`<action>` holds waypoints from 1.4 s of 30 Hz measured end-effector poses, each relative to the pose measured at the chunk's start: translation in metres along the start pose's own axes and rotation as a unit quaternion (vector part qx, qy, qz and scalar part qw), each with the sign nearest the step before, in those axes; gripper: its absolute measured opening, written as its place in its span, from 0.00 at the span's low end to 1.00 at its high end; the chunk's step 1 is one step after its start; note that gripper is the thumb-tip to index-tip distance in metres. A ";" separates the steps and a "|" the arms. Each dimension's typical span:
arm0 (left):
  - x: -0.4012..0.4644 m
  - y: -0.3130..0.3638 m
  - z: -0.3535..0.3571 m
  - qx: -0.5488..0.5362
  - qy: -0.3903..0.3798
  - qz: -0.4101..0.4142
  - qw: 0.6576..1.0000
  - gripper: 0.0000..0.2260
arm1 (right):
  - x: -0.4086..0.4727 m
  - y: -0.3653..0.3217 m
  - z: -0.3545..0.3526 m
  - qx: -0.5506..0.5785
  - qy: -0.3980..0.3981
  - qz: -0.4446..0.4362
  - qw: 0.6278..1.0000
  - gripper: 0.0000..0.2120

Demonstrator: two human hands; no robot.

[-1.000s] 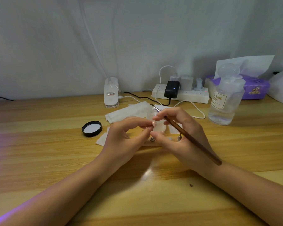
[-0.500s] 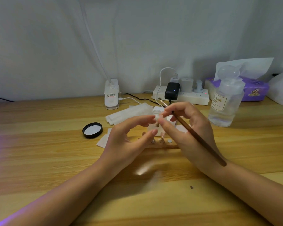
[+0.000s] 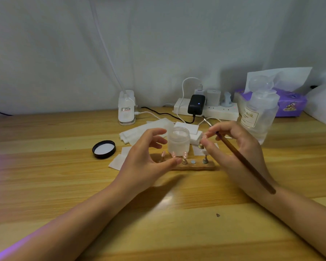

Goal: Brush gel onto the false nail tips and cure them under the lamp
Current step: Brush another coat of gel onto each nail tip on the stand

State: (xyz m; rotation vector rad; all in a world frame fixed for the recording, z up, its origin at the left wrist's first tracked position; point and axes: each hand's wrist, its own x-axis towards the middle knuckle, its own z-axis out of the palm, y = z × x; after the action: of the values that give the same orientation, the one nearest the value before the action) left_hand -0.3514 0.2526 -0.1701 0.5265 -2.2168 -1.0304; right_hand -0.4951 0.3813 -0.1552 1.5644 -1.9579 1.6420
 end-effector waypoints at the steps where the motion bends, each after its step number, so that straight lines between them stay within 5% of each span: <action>1: 0.000 0.000 0.000 0.002 -0.008 -0.005 1.000 0.31 | 0.000 0.000 0.001 -0.007 -0.004 -0.002 1.000 0.11; 20: 0.002 -0.006 0.001 0.039 -0.034 -0.024 0.998 0.27 | -0.002 0.009 0.002 -0.119 -0.130 -0.046 0.983 0.06; 42: 0.002 -0.007 0.000 0.060 -0.049 -0.027 0.997 0.20 | 0.001 0.019 -0.008 -0.139 -0.151 -0.007 0.979 0.12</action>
State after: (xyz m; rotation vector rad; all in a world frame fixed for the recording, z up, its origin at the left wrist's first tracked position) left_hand -0.3520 0.2473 -0.1750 0.6030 -2.3750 -0.9735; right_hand -0.5139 0.3838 -0.1635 1.7882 -2.1970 1.1137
